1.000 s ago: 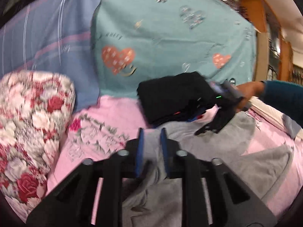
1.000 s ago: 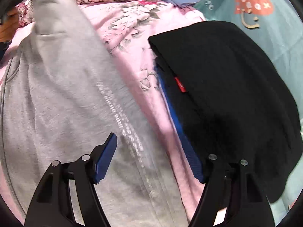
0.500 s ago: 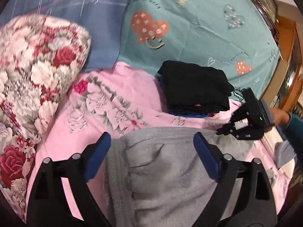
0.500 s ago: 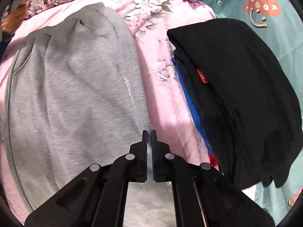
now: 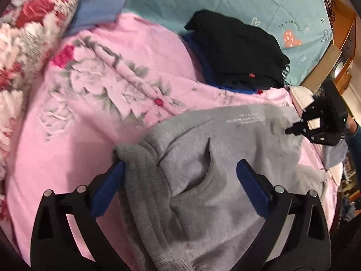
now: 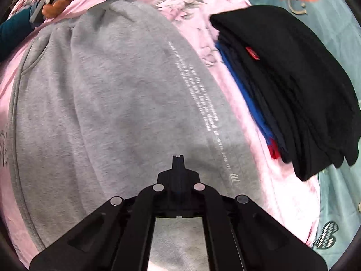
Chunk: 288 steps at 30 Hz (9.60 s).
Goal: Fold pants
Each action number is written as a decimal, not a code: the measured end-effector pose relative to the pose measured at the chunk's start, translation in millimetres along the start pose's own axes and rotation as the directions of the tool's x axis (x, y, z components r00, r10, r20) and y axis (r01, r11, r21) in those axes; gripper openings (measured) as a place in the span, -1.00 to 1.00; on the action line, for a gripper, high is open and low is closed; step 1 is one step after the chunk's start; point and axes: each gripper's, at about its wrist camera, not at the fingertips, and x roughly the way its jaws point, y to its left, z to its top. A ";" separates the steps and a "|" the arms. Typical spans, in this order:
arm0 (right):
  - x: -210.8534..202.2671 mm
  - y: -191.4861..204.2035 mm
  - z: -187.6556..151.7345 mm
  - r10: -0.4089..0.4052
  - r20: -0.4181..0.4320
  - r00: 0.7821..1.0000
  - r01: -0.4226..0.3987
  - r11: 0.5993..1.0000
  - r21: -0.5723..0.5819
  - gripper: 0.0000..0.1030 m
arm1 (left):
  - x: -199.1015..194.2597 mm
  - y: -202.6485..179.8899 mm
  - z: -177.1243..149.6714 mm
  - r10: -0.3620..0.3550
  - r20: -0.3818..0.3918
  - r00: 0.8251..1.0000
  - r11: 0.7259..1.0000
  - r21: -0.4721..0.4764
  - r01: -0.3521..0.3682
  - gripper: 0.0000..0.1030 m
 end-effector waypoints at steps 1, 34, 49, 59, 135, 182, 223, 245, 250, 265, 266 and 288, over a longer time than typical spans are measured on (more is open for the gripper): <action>-4.4 -4.0 -1.6 -0.003 0.011 1.000 0.002 1.000 0.012 -1.00 | 5.8 1.7 0.2 -0.030 -0.030 0.999 0.999 -0.023 0.029 0.93; -34.8 14.4 -45.8 -0.074 0.042 0.996 0.079 0.989 -0.128 -0.84 | -59.1 -119.6 -42.6 0.314 0.267 0.911 0.845 0.358 -0.397 -0.49; -93.3 187.4 -115.5 -0.078 0.105 0.991 0.088 0.991 -0.100 -0.84 | -114.4 -110.1 -144.5 0.412 0.235 0.880 0.839 0.279 -0.467 -0.09; -50.6 237.9 -133.4 0.177 0.116 0.977 -0.173 0.984 -0.040 -0.45 | -151.4 -78.6 -205.1 0.289 0.124 0.949 0.957 -0.057 -0.284 0.28; -89.4 118.3 -540.4 -0.509 0.480 0.714 -0.617 -0.133 0.776 0.21 | -33.2 -141.2 -156.8 0.438 -0.082 0.895 0.891 0.175 -0.420 0.76; -84.9 87.4 -331.8 -0.145 0.483 0.863 -0.380 0.443 0.812 0.59 | -38.2 -151.1 -175.6 0.406 -0.081 0.910 0.900 0.208 -0.383 0.84; -24.2 142.0 -273.8 0.151 0.249 0.957 -0.284 0.672 0.684 -0.07 | -61.3 -55.8 -155.8 0.436 -0.074 0.897 0.883 -0.158 -0.442 0.96; -94.2 136.0 -550.9 -0.274 0.344 0.898 -0.408 -0.227 0.884 0.42 | -17.1 -163.4 -166.7 0.507 -0.034 0.861 0.849 0.196 -0.492 0.96; -84.3 122.3 -556.6 -0.280 0.302 0.911 -0.367 -0.219 0.904 0.42 | -21.4 -157.9 -166.0 0.479 -0.040 0.877 0.868 0.169 -0.467 0.96; -69.7 105.0 -562.4 -0.269 0.377 0.886 -0.416 -0.108 0.903 -0.12 | -27.6 -159.4 -164.9 0.459 -0.038 0.888 0.882 0.144 -0.449 0.96; -69.1 104.2 -564.4 -0.271 0.385 0.882 -0.425 -0.105 0.899 -0.19 | -31.8 -159.6 -166.3 0.452 -0.027 0.892 0.885 0.143 -0.444 0.96; -110.3 106.7 -281.0 -0.134 0.468 0.873 -0.371 0.441 0.818 -0.72 | -116.2 -108.3 -187.9 0.329 0.131 0.935 0.944 -0.050 -0.325 0.96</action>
